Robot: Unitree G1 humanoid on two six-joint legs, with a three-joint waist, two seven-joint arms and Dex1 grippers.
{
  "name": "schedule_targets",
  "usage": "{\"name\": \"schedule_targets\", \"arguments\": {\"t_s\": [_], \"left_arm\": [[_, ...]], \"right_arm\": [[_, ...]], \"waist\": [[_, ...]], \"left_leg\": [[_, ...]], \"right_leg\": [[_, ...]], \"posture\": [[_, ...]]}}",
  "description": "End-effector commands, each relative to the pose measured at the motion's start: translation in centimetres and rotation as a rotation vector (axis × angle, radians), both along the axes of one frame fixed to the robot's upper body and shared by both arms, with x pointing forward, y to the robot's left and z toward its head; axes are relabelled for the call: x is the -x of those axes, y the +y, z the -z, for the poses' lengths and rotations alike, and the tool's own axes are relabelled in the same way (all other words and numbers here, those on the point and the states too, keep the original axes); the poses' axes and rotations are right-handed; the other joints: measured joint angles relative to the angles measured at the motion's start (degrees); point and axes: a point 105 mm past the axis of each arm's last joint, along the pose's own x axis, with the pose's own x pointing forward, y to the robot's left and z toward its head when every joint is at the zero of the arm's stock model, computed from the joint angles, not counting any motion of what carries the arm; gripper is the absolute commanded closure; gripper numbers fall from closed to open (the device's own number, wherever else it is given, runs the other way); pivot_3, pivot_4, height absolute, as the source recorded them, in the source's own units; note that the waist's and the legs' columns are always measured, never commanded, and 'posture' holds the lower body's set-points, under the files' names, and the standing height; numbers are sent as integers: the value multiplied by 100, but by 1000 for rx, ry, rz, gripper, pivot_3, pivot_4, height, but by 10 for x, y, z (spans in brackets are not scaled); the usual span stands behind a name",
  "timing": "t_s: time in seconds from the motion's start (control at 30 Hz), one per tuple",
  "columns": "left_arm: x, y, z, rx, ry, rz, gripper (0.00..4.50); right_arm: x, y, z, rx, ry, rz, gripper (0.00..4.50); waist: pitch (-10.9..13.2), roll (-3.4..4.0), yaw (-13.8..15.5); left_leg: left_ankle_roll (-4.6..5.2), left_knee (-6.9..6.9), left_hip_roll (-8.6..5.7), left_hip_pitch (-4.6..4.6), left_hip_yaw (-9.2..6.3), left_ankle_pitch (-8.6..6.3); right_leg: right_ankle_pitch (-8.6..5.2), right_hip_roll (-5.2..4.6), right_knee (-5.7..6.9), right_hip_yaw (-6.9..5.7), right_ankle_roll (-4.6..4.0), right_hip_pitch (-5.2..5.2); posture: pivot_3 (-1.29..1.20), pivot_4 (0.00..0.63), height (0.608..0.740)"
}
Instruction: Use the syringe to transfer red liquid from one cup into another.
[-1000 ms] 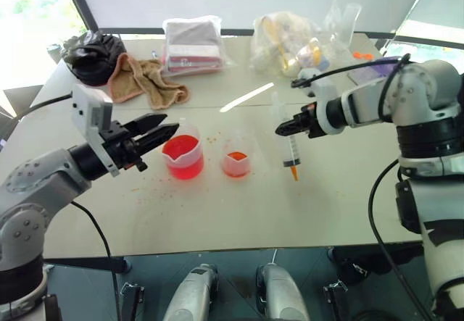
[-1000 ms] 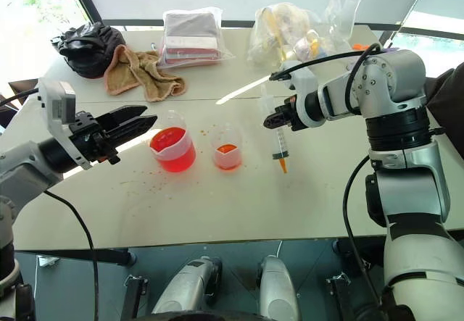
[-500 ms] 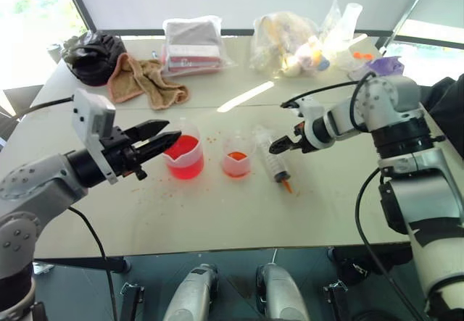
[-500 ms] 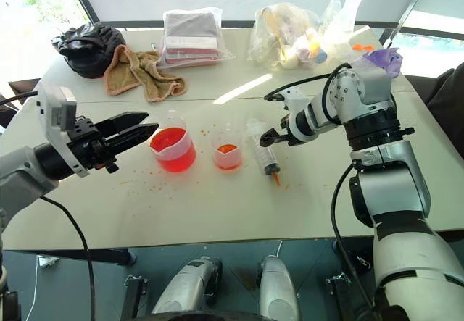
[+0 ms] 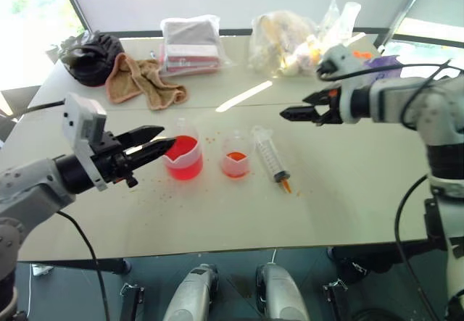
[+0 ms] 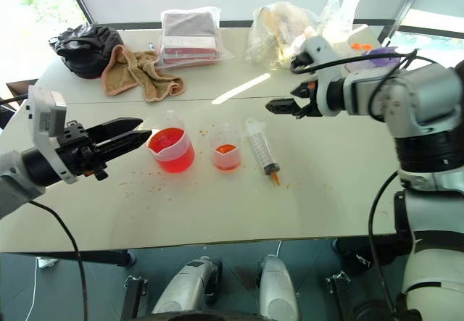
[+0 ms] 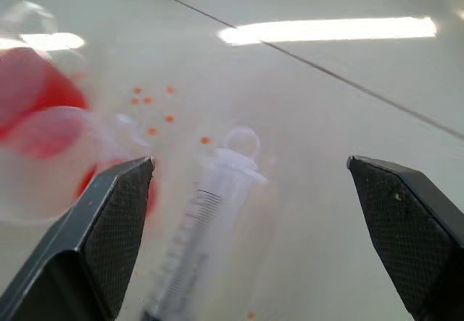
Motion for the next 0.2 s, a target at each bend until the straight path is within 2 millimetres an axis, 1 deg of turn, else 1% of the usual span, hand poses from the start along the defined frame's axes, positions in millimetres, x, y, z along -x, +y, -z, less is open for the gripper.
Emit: {"name": "schedule_targets", "arguments": {"t_s": [0.03,0.13,0.2], "left_arm": [[-1,12,-15,-29,-57,-14,2561],[-2,17,-17,-59,-51,-17,2561],[-1,22,-14,-88,-13,-23,2561]], "right_arm": [[25,11,-22,-36,-85,-200,41],[36,13,-14,14,-99,-286,41],[46,13,-11,39,-107,-357,41]], "waist": [[0,2,13],[0,1,39],[0,1,44]], "left_leg": [[0,0,5,2,0,0],[-1,3,10,2,-1,-1],[-2,5,8,0,2,-1]], "right_leg": [[0,0,0,0,-1,1],[-1,0,-1,-1,-2,3],[-1,-4,-4,0,-2,3]], "posture": [[0,150,734],[0,150,734],[0,150,734]]}}
